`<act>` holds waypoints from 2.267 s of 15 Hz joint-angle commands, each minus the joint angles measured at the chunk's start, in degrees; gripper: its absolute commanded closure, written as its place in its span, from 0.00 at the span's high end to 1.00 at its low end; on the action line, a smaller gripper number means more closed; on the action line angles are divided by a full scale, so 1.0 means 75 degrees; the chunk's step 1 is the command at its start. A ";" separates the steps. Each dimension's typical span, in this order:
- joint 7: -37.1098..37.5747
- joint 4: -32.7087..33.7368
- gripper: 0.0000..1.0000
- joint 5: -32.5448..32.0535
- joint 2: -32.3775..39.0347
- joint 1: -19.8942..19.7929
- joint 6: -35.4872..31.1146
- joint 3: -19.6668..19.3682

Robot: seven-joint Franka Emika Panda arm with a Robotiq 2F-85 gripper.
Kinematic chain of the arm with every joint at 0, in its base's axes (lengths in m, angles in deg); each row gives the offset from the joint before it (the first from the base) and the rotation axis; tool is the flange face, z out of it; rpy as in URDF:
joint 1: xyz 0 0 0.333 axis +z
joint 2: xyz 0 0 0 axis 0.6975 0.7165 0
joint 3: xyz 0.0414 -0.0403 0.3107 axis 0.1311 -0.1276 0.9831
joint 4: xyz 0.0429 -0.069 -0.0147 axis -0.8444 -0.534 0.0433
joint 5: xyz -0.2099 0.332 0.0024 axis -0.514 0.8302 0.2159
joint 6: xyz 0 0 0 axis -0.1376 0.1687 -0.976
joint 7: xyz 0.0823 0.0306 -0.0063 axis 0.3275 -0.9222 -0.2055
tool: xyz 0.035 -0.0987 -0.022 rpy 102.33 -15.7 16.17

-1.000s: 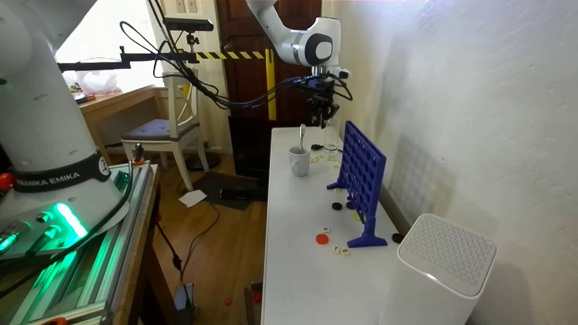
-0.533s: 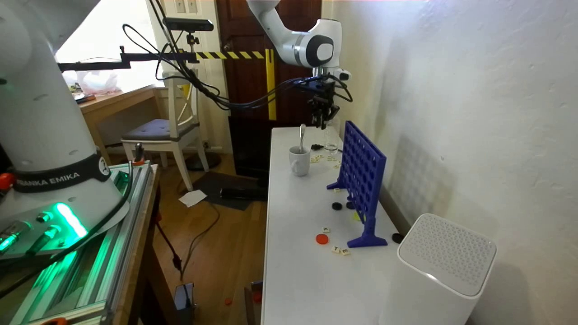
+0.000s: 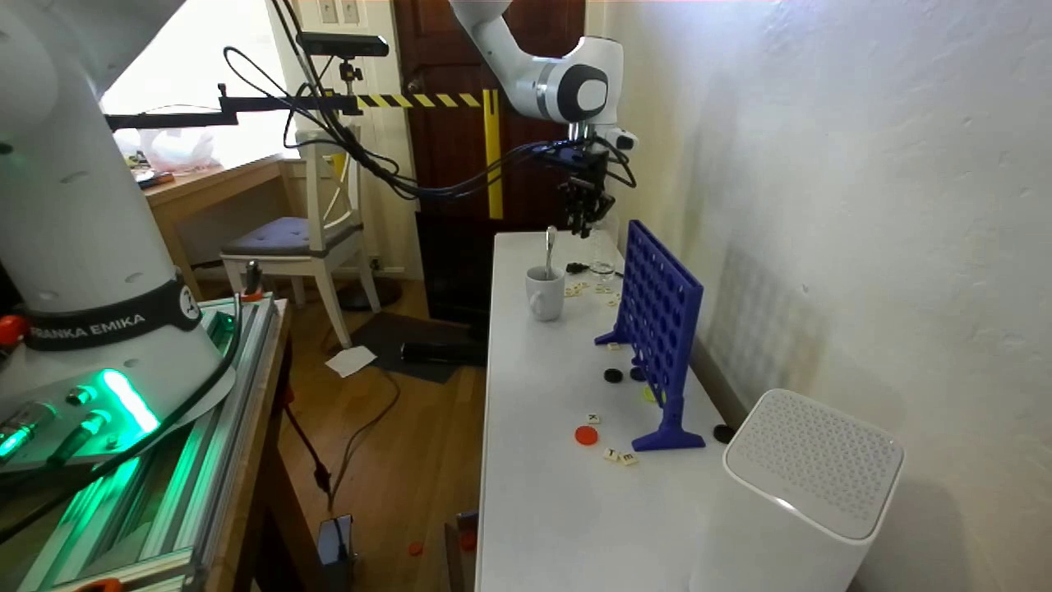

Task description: Move the letter I to the left

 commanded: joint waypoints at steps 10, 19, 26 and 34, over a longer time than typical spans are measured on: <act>-0.0724 0.0836 0.05 -0.0010 0.1061 -0.0312 -0.0097 0.0037; -0.0779 0.2450 0.05 -0.0108 0.2328 -0.0078 0.0493 -0.0081; -0.0825 0.3581 0.05 -0.0157 0.3129 0.0027 0.1270 -0.0168; -0.1651 0.5160 0.05 -0.0328 0.3974 0.0231 0.2985 -0.0247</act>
